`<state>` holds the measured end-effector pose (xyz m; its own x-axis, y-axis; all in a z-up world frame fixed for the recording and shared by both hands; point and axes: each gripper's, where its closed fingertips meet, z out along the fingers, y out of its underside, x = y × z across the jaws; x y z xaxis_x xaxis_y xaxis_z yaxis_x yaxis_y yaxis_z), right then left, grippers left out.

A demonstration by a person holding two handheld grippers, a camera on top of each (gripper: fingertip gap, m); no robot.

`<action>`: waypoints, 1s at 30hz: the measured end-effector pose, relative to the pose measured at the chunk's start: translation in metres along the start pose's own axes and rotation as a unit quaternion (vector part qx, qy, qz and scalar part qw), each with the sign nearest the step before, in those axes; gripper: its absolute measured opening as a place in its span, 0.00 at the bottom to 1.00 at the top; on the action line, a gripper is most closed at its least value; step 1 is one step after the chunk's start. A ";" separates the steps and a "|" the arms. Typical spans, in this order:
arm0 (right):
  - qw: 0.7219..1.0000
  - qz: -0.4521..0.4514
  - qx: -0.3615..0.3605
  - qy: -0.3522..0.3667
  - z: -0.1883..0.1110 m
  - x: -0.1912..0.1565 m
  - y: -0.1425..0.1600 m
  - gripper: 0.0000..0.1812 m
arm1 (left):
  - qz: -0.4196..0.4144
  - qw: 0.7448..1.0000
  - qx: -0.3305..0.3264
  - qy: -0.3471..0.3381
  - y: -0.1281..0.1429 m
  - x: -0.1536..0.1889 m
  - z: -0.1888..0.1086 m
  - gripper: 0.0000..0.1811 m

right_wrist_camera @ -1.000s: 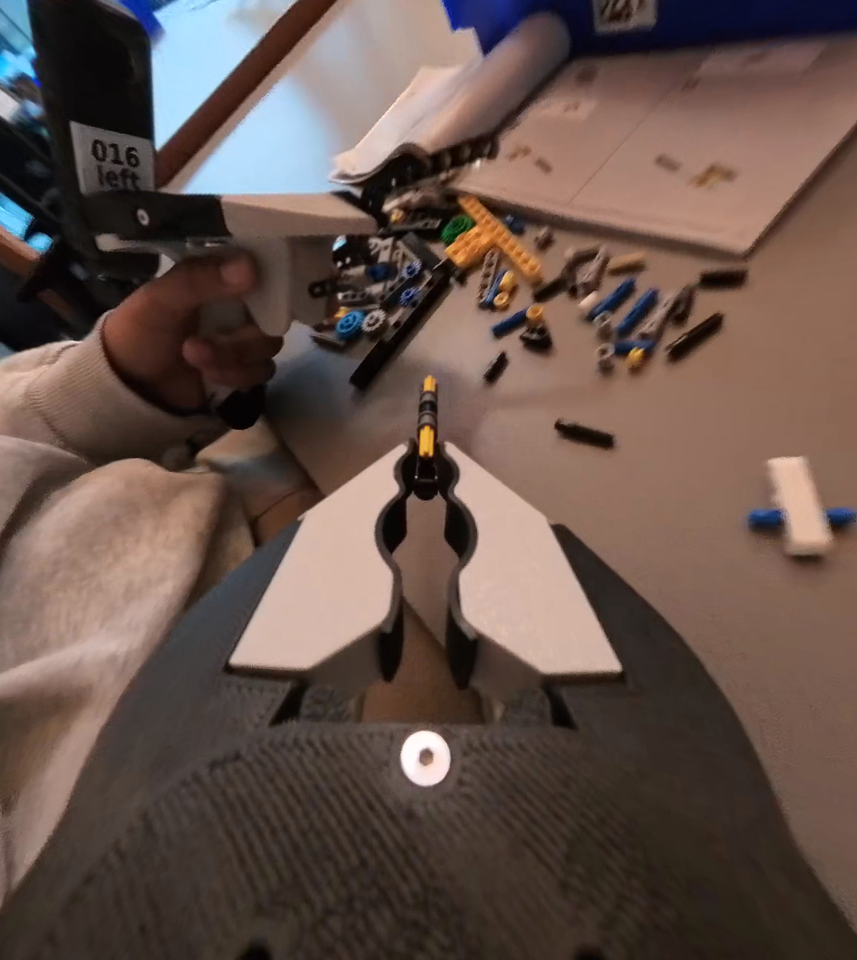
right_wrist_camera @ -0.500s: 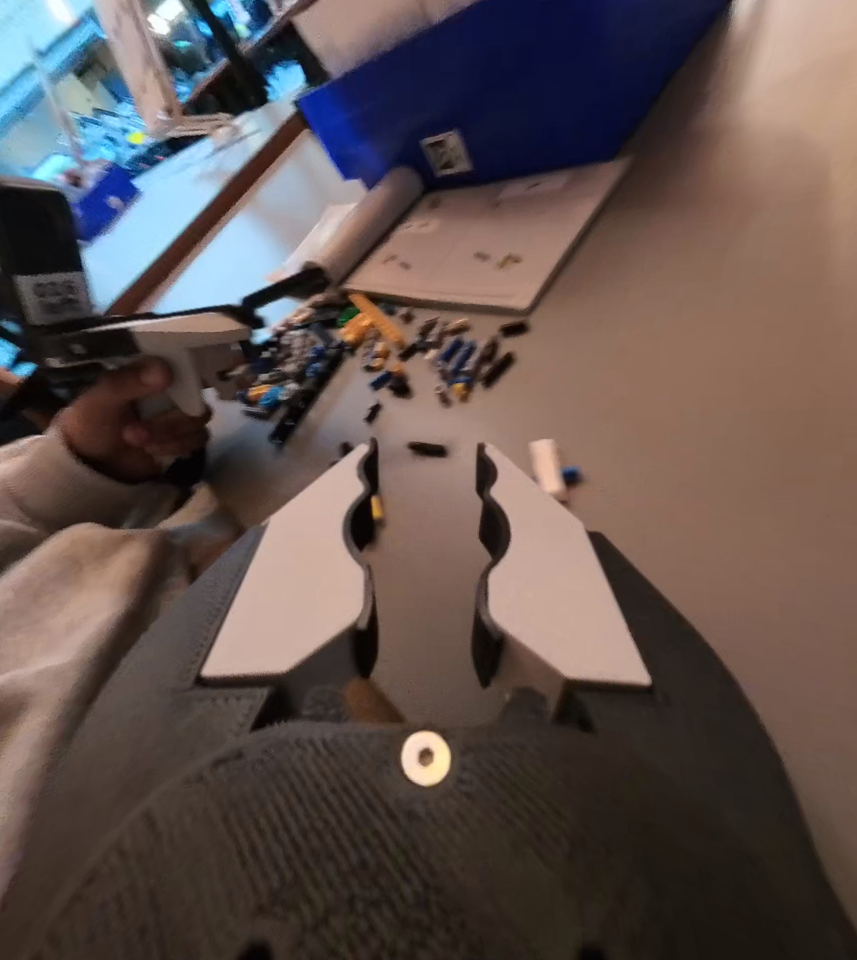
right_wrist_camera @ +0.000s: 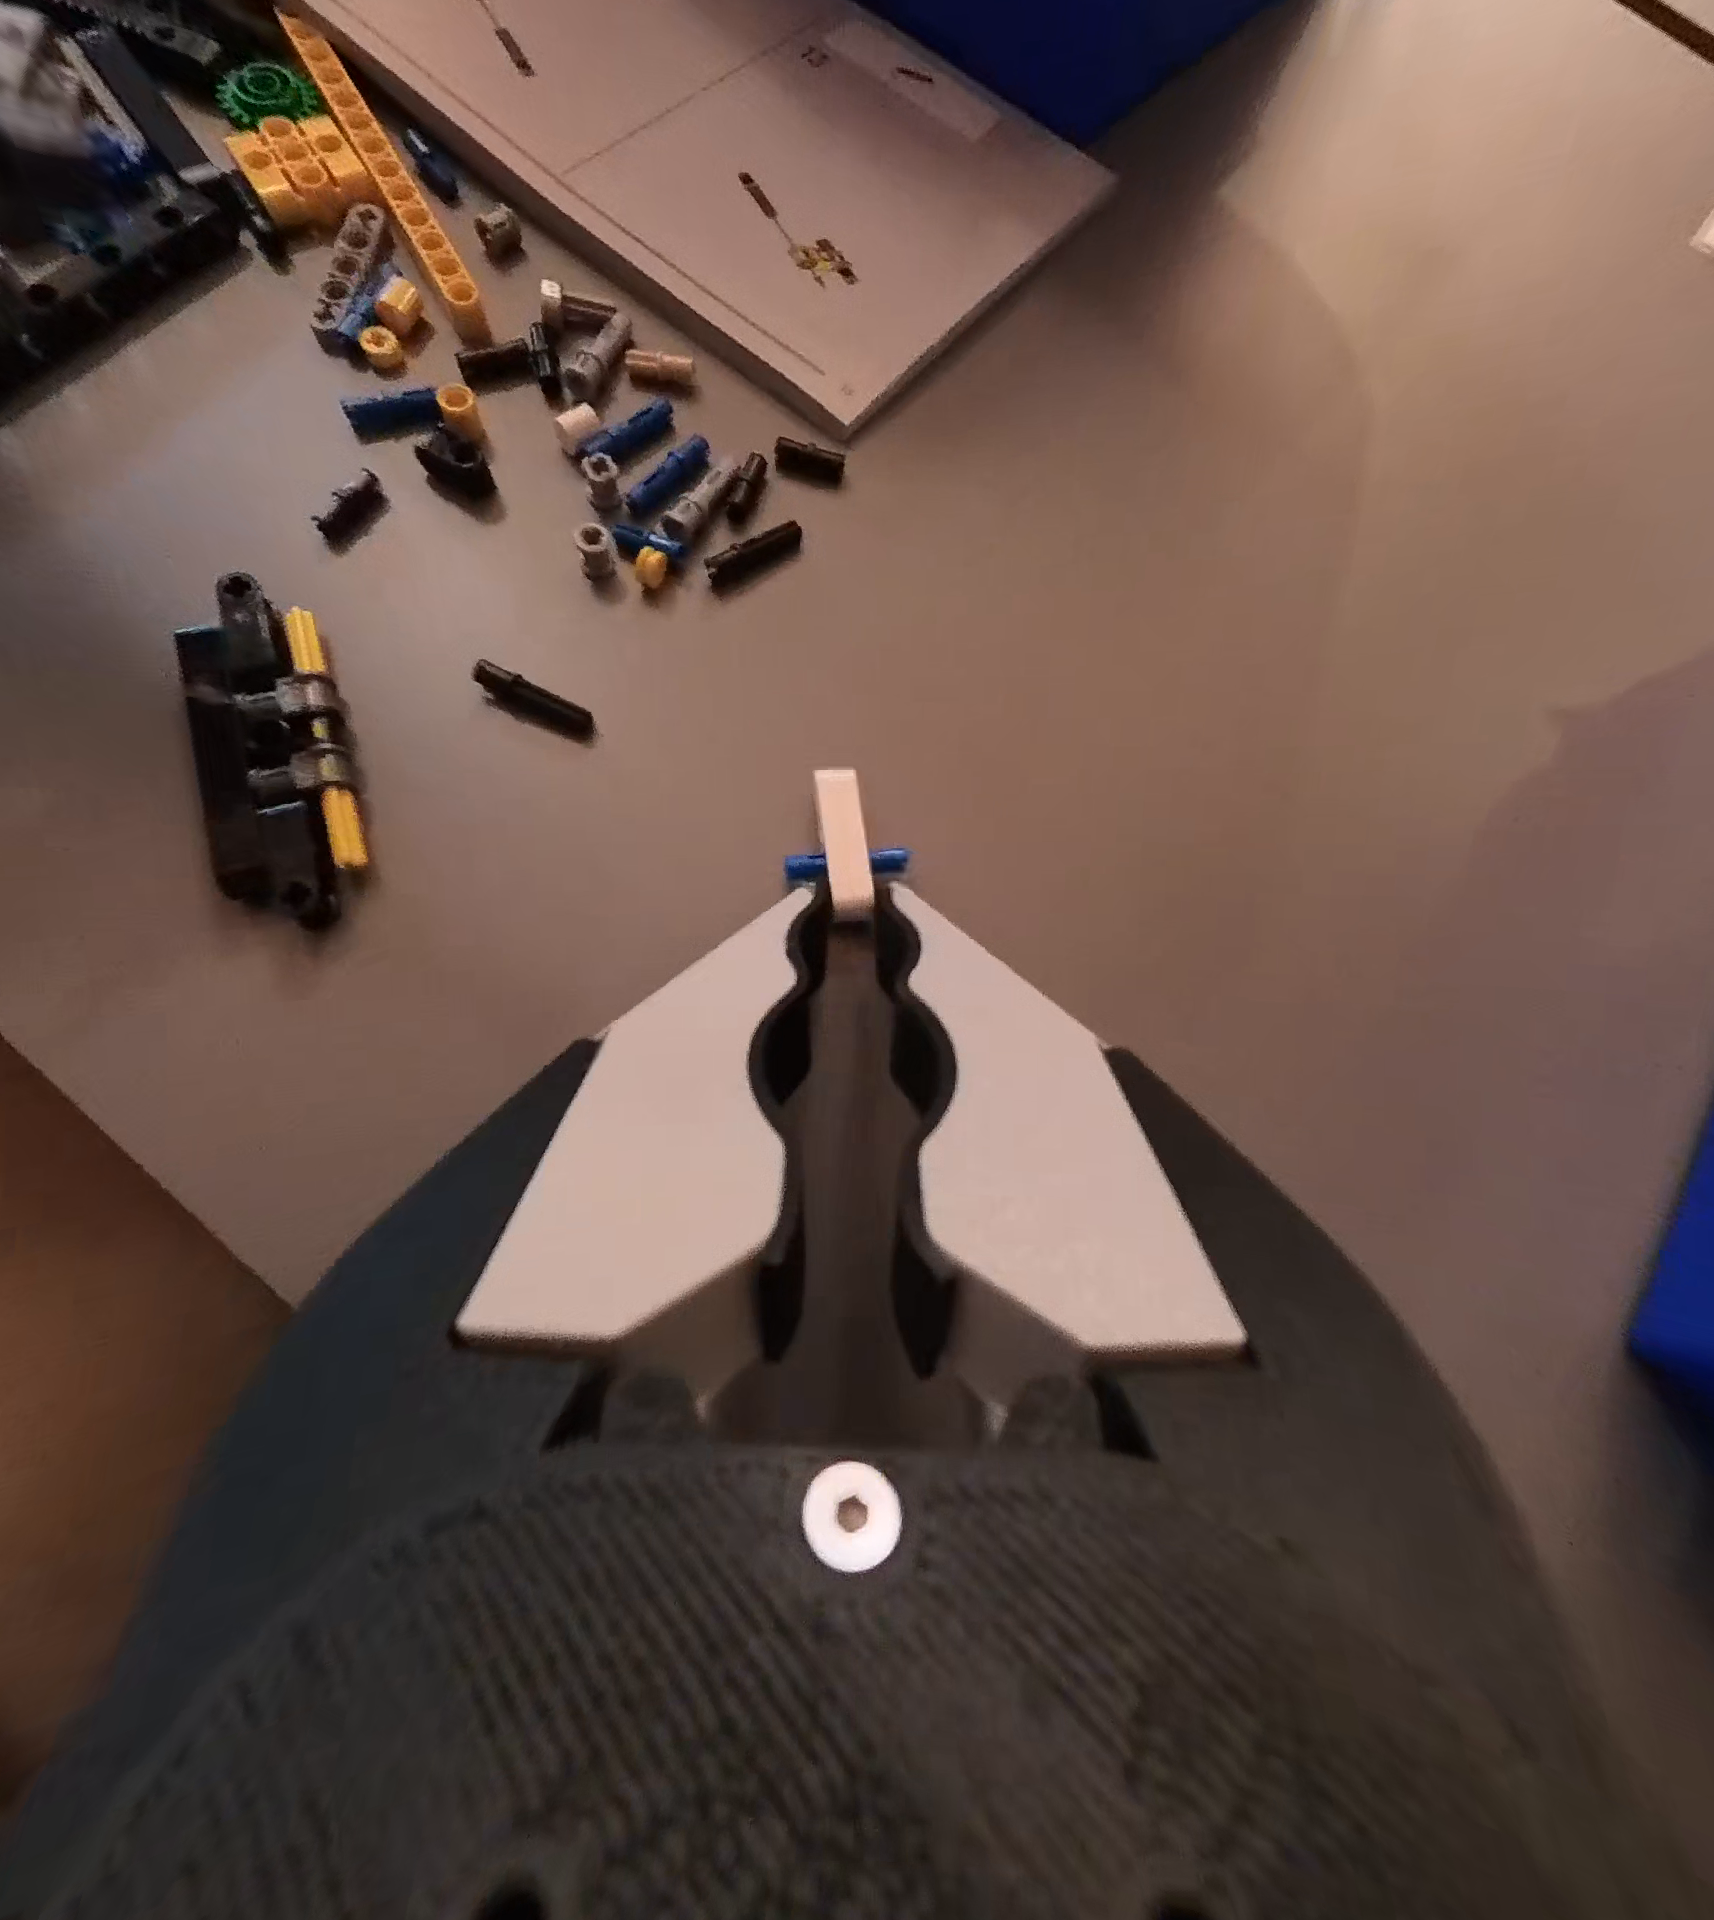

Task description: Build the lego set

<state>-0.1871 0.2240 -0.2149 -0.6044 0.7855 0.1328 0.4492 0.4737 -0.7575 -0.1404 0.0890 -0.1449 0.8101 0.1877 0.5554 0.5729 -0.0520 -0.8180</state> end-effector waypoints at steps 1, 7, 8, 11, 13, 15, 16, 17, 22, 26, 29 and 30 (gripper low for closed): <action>1.000 0.006 0.011 -0.012 -0.002 -0.004 -0.005 0.04 | -0.007 1.000 -0.014 0.007 0.004 0.001 0.001 0.03; 0.976 0.023 0.064 -0.206 -0.034 -0.062 -0.060 0.03 | -0.013 0.994 -0.060 0.089 0.018 0.024 -0.002 0.03; 0.969 -0.001 0.061 -0.240 -0.041 -0.075 -0.065 0.03 | 0.003 0.992 -0.059 0.111 0.018 0.032 -0.004 0.03; 0.947 -0.084 0.061 -0.304 -0.058 -0.104 -0.075 0.03 | 0.070 0.984 -0.065 0.153 0.022 0.051 -0.011 0.03; 0.931 -0.115 0.050 -0.343 -0.068 -0.118 -0.077 0.03 | 0.110 0.979 -0.064 0.160 0.024 0.059 -0.014 0.03; 0.920 -0.132 0.037 -0.367 -0.074 -0.128 -0.079 0.03 | 0.134 0.976 -0.064 0.159 0.025 0.062 -0.016 0.03; 0.917 -0.137 0.030 -0.374 -0.075 -0.131 -0.079 0.03 | 0.139 0.976 -0.063 0.158 0.026 0.062 -0.017 0.03; 0.918 -0.139 0.021 -0.372 -0.074 -0.133 -0.079 0.03 | 0.141 0.975 -0.063 0.160 0.027 0.063 -0.018 0.03; 0.916 -0.139 -0.020 -0.375 -0.067 -0.144 -0.077 0.03 | 0.129 0.974 -0.070 0.169 0.032 0.065 -0.017 0.03; 0.913 -0.132 -0.029 -0.385 -0.067 -0.148 -0.076 0.03 | 0.113 0.974 -0.067 0.183 0.033 0.067 -0.018 0.03; 0.910 -0.125 -0.031 -0.395 -0.069 -0.149 -0.076 0.03 | 0.113 0.974 -0.066 0.184 0.034 0.068 -0.018 0.03; 0.909 -0.123 -0.032 -0.397 -0.070 -0.148 -0.076 0.03 | 0.113 0.974 -0.066 0.183 0.034 0.068 -0.018 0.03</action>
<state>-0.0856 0.0994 -0.1325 -0.9649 0.1293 -0.2286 0.2574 0.6385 -0.7253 -0.0641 0.0823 -0.1323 0.8938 -0.2040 0.3994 0.3663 -0.1816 -0.9126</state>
